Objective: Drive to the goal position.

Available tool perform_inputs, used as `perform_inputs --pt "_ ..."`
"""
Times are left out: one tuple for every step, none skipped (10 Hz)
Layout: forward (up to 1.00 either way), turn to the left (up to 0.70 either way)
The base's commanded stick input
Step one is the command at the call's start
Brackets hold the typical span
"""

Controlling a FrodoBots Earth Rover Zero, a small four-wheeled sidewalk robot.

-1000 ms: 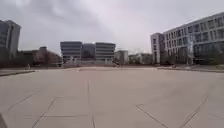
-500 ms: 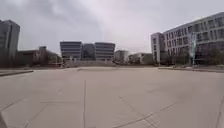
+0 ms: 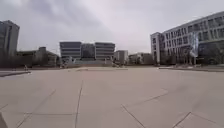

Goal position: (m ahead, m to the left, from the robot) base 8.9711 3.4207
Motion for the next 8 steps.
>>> perform_inputs --pt "0.7 0.01" --pt "0.7 0.04" --pt "0.7 0.13" --pt "0.7 0.15" --pt "0.7 0.15" --pt "0.7 0.15" --pt "0.7 0.13" --pt "0.7 0.01"
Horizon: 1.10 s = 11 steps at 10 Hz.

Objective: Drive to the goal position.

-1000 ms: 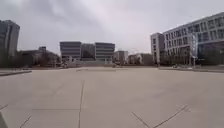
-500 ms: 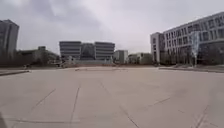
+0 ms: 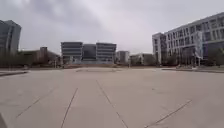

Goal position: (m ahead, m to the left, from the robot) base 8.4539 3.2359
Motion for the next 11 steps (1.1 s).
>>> perform_inputs --pt "0.7 0.01" --pt "0.7 0.01" --pt "0.7 0.01" --pt "0.7 0.01" --pt "0.7 0.01" --pt "0.7 0.01" --pt "0.7 0.01" --pt "0.7 0.01" --pt "0.7 0.01" --pt "0.7 0.01" --pt "0.69 0.01"
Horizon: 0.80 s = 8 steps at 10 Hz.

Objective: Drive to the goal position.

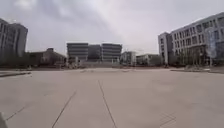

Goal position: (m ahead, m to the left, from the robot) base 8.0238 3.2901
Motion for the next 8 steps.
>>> perform_inputs --pt "0.66 0.01" --pt "0.66 0.01" --pt "0.69 0.01" --pt "0.7 0.01" --pt "0.7 0.01" --pt "0.7 0.01" --pt "0.7 0.01" --pt "0.7 0.01"
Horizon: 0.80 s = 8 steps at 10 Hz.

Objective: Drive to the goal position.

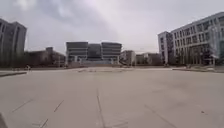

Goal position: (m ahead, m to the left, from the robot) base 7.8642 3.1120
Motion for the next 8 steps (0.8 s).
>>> perform_inputs --pt "0.7 0.01" --pt "0.7 0.01" --pt "0.69 0.01" --pt "0.62 0.01" --pt "0.03 0.0" --pt "0.0 0.0" --pt "0.04 0.0" --pt "0.04 0.0"
